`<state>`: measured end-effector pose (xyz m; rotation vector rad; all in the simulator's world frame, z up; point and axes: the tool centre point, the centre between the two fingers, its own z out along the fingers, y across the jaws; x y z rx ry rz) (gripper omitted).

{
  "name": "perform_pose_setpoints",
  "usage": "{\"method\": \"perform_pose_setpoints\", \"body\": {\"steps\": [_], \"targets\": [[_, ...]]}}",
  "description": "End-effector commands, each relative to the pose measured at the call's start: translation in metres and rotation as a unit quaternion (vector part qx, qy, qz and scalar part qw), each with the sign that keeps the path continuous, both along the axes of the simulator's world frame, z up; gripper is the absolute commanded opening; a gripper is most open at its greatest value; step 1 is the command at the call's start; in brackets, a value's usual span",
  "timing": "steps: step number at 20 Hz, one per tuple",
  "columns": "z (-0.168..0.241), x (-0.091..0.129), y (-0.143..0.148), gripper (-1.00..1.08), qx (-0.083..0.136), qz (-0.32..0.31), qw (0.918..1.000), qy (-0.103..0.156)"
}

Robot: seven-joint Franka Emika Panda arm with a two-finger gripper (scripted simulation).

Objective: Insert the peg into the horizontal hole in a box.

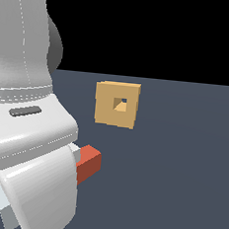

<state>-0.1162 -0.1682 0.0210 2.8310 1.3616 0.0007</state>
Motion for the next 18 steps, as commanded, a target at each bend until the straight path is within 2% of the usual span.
{"method": "perform_pose_setpoints", "body": {"steps": [1,5,9,13,18], "targets": [[0.001,0.001,0.001,-1.0,0.0,0.002,1.0,0.0],[0.005,0.011,0.013,-1.0,0.0,0.018,0.9998,0.0],[0.016,0.031,0.039,-1.0,-0.001,0.053,0.9986,0.0],[0.032,0.059,0.083,-1.0,-0.002,0.107,0.9943,0.0],[0.053,0.089,0.144,-1.0,-0.002,0.177,0.9843,0.0]]}}
